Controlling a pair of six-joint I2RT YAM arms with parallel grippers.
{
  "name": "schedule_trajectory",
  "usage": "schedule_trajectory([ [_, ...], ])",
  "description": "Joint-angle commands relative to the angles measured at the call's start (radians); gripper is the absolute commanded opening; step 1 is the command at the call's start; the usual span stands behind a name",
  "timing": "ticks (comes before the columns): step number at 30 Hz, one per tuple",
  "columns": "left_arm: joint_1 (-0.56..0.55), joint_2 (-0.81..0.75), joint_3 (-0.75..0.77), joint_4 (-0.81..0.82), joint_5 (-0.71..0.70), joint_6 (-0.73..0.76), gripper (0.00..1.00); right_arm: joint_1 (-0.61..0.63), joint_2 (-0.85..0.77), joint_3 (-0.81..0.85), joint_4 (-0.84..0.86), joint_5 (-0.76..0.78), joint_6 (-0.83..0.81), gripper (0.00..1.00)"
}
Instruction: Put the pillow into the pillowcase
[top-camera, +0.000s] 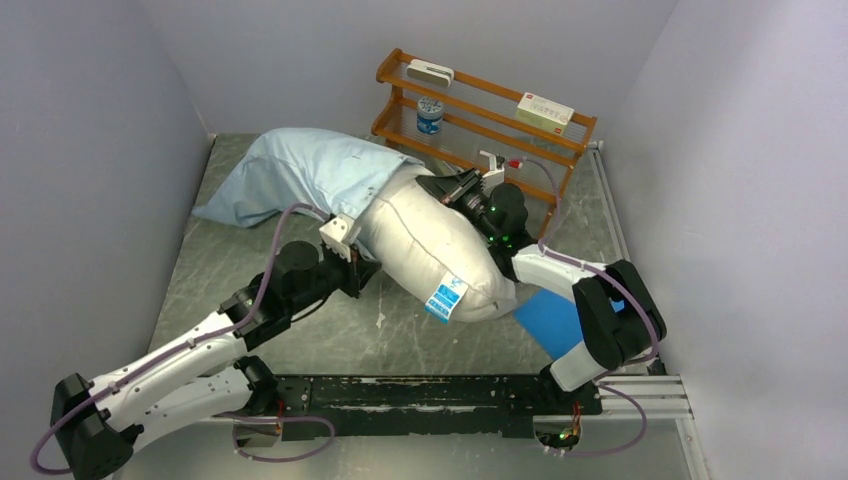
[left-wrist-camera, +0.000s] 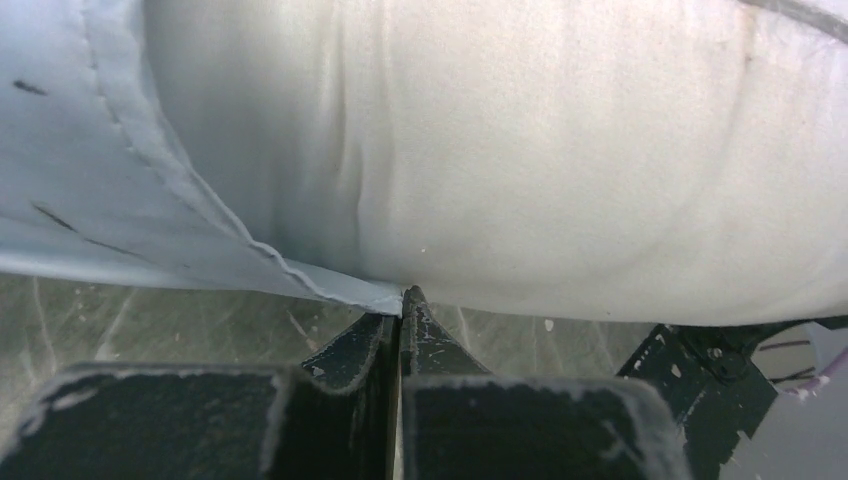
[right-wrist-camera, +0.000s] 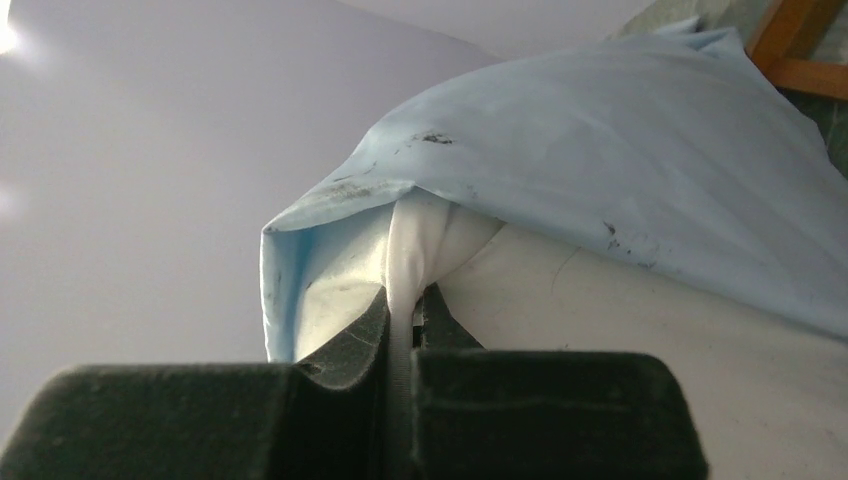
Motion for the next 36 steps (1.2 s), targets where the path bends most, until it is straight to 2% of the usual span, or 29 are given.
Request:
schedule_trajectory([
  [1, -0.03, 0.009, 0.009, 0.061, 0.252, 0.028, 0.05, 0.01, -0.037, 0.07, 0.104, 0.055, -0.075, 0.0],
  [3, -0.038, 0.051, 0.036, 0.032, 0.32, 0.055, 0.05, 0.018, -0.034, 0.093, 0.098, 0.055, -0.093, 0.0],
  [6, -0.058, 0.086, 0.087, -0.025, 0.349, 0.1, 0.05, 0.023, -0.042, 0.115, 0.084, 0.07, -0.126, 0.0],
  [14, -0.071, 0.003, 0.107, -0.073, 0.392, 0.166, 0.05, 0.081, -0.075, 0.103, 0.036, 0.097, -0.37, 0.0],
  [15, -0.071, -0.003, 0.108, -0.09, 0.399, 0.172, 0.14, 0.09, -0.077, 0.098, 0.039, 0.087, -0.408, 0.0],
  [16, -0.071, -0.007, 0.115, -0.116, 0.404, 0.178, 0.31, 0.099, -0.081, 0.092, 0.041, 0.073, -0.445, 0.0],
  [17, -0.072, -0.013, 0.127, -0.14, 0.406, 0.183, 0.4, 0.111, -0.086, 0.085, 0.041, 0.052, -0.485, 0.0],
  [22, -0.071, -0.098, 0.165, -0.152, 0.44, 0.146, 0.55, 0.144, -0.105, 0.099, -0.038, -0.026, -0.674, 0.0],
  [25, -0.071, -0.141, 0.226, -0.16, 0.374, 0.101, 0.61, 0.157, -0.097, 0.15, -0.135, -0.134, -0.765, 0.0],
  [28, -0.072, -0.105, 0.374, -0.304, 0.198, 0.083, 0.63, 0.199, -0.109, 0.197, -0.287, -0.186, -0.852, 0.22],
  [31, -0.071, -0.011, 0.559, -0.501, -0.086, 0.066, 0.64, 0.217, -0.166, 0.198, -0.401, -0.189, -0.864, 0.47],
  [33, -0.069, 0.068, 0.661, -0.612, -0.257, 0.045, 0.63, 0.217, -0.219, 0.204, -0.494, -0.197, -0.863, 0.6],
  [36, -0.07, 0.156, 0.769, -0.716, -0.411, 0.059, 0.64, 0.216, -0.298, 0.197, -0.634, -0.169, -0.895, 0.76],
])
